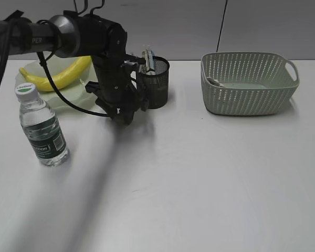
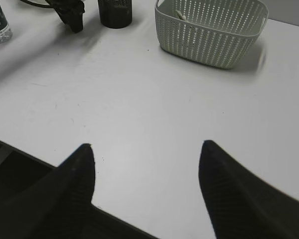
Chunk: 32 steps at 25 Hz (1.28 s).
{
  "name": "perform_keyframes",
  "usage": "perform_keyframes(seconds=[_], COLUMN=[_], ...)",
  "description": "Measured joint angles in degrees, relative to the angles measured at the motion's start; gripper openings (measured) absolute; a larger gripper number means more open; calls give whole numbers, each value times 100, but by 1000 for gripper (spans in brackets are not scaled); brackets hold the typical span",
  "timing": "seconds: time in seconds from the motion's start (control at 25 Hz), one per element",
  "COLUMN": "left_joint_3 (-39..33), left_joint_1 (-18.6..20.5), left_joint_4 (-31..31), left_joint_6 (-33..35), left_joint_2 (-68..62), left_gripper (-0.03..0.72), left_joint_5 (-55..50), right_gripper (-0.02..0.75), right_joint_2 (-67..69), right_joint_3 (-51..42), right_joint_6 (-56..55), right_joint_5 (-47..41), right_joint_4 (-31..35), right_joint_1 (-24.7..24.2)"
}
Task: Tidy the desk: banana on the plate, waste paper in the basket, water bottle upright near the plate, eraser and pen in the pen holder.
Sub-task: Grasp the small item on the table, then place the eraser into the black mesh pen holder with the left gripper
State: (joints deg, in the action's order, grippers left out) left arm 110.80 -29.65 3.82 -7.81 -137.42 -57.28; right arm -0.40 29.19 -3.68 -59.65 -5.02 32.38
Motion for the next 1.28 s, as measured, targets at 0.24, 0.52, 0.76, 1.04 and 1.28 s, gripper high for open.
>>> perform_keyframes(seconds=[0.24, 0.52, 0.76, 1.04, 1.28], left_joint_3=[0, 0, 7, 7, 7], left_joint_1=[1, 12, 12, 12, 12], left_joint_4=[9, 16, 16, 30, 60], left_joint_6=[0, 0, 0, -3, -3], left_joint_2=[-2, -7, -6, 251, 654], left_gripper=[330, 211, 192, 192, 192], left_joint_5=[81, 86, -5, -340, -673], right_gripper=[516, 515, 515, 514, 514], right_joint_2=[0, 0, 0, 0, 0], right_joint_3=[0, 0, 0, 0, 0], right_joint_6=[0, 0, 0, 0, 0], right_joint_5=[0, 0, 0, 0, 0], right_joint_4=[0, 0, 0, 0, 0], right_joint_1=[0, 0, 0, 0, 0])
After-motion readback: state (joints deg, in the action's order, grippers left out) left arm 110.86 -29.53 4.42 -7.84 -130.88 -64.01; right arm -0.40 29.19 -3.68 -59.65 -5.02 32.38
